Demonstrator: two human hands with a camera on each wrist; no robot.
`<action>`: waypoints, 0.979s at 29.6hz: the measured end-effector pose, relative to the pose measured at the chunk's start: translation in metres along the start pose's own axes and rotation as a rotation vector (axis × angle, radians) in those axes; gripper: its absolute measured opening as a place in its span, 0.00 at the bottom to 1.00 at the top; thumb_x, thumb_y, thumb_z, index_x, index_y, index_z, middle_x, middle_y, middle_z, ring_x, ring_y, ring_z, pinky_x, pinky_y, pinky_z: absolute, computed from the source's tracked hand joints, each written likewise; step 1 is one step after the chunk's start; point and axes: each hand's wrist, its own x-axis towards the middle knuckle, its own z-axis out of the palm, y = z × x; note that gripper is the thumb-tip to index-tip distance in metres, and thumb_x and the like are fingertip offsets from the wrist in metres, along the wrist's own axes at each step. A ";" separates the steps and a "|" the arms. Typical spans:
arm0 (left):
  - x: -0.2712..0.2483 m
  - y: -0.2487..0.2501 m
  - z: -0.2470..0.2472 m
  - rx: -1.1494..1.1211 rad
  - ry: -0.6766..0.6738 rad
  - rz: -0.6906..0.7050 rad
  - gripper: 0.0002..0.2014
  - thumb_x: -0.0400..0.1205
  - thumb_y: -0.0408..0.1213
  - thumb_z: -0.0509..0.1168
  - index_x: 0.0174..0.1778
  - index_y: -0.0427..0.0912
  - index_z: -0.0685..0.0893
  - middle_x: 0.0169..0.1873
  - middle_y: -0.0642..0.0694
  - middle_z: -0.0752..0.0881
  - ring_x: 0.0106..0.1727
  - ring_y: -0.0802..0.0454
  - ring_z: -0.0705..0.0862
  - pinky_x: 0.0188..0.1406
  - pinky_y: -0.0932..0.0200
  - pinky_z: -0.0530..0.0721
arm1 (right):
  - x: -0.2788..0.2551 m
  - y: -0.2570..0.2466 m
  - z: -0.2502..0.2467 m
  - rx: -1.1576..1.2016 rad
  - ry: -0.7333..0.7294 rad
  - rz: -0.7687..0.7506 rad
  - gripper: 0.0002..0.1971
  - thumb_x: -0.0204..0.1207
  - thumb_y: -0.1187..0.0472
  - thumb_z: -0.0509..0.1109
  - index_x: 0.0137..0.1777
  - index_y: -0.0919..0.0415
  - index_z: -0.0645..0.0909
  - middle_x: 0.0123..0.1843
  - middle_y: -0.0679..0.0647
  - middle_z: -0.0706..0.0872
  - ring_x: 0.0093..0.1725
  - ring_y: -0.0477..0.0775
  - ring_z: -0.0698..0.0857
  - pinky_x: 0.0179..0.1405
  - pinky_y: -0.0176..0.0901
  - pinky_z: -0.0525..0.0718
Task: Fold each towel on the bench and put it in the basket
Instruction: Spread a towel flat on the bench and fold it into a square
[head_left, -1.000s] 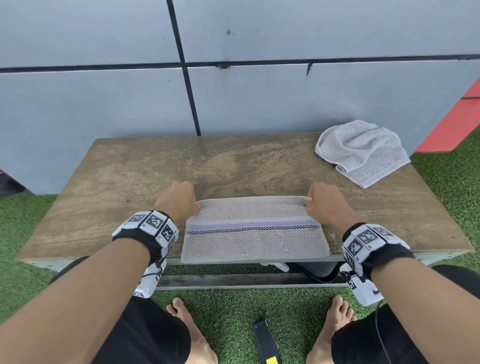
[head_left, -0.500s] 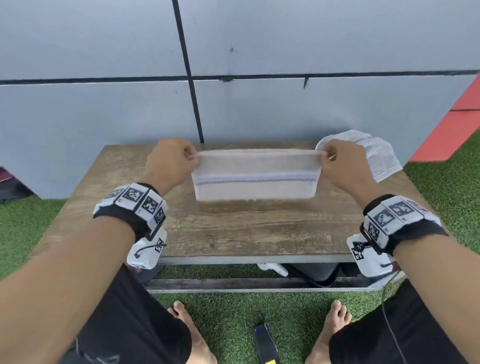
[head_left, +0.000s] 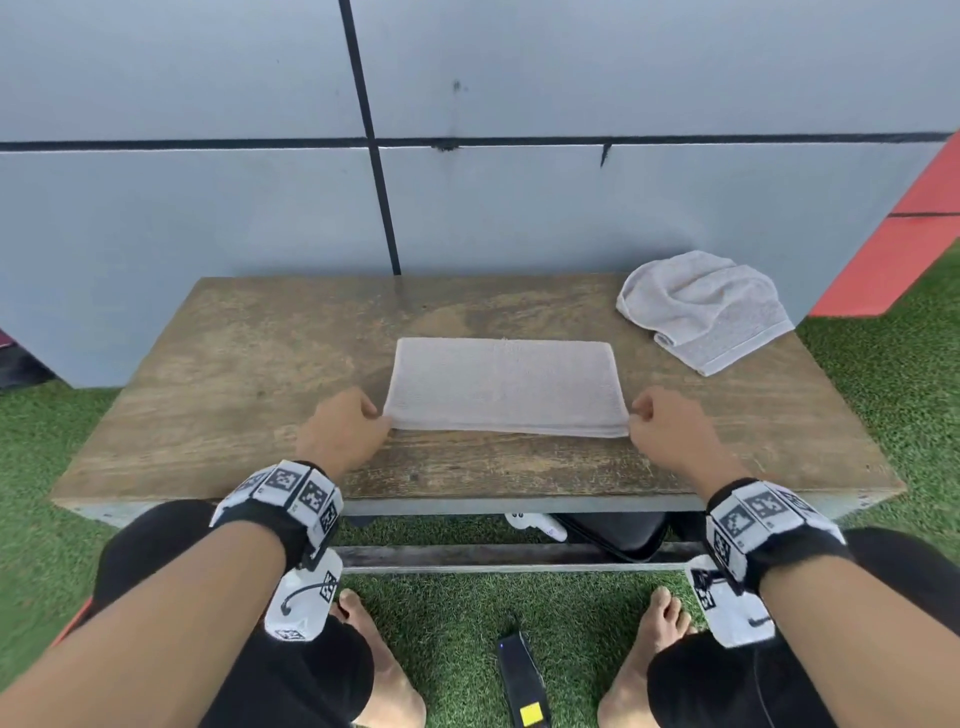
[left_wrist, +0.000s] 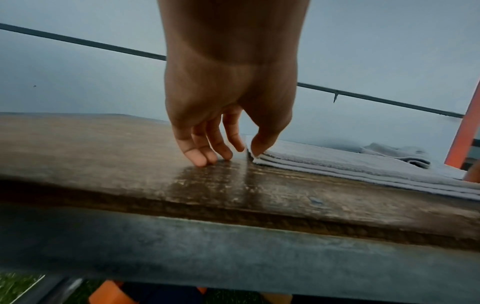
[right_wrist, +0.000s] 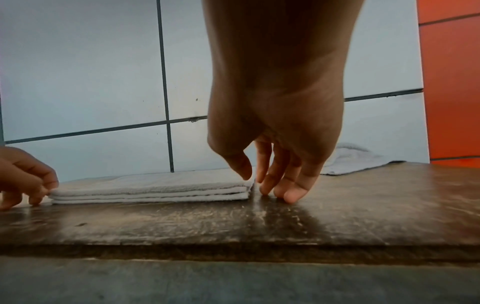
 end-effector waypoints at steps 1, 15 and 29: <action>0.001 0.002 -0.001 -0.002 -0.001 -0.001 0.11 0.81 0.49 0.67 0.41 0.45 0.82 0.36 0.51 0.86 0.38 0.51 0.84 0.45 0.51 0.86 | 0.001 -0.003 0.000 -0.010 0.022 0.019 0.06 0.80 0.56 0.66 0.43 0.56 0.78 0.40 0.51 0.85 0.42 0.58 0.86 0.46 0.55 0.87; 0.003 0.017 -0.004 -0.169 0.030 0.002 0.18 0.76 0.38 0.66 0.21 0.42 0.73 0.19 0.42 0.76 0.18 0.51 0.74 0.28 0.54 0.78 | 0.003 -0.015 -0.014 0.068 -0.009 0.066 0.22 0.75 0.65 0.68 0.22 0.56 0.64 0.23 0.55 0.70 0.25 0.54 0.69 0.27 0.43 0.73; 0.018 0.040 0.002 -0.015 0.041 -0.052 0.12 0.70 0.41 0.70 0.46 0.42 0.81 0.53 0.38 0.78 0.65 0.38 0.73 0.60 0.48 0.74 | 0.004 -0.044 -0.009 -0.227 0.065 0.061 0.07 0.69 0.53 0.66 0.42 0.56 0.76 0.43 0.53 0.82 0.44 0.59 0.82 0.59 0.61 0.83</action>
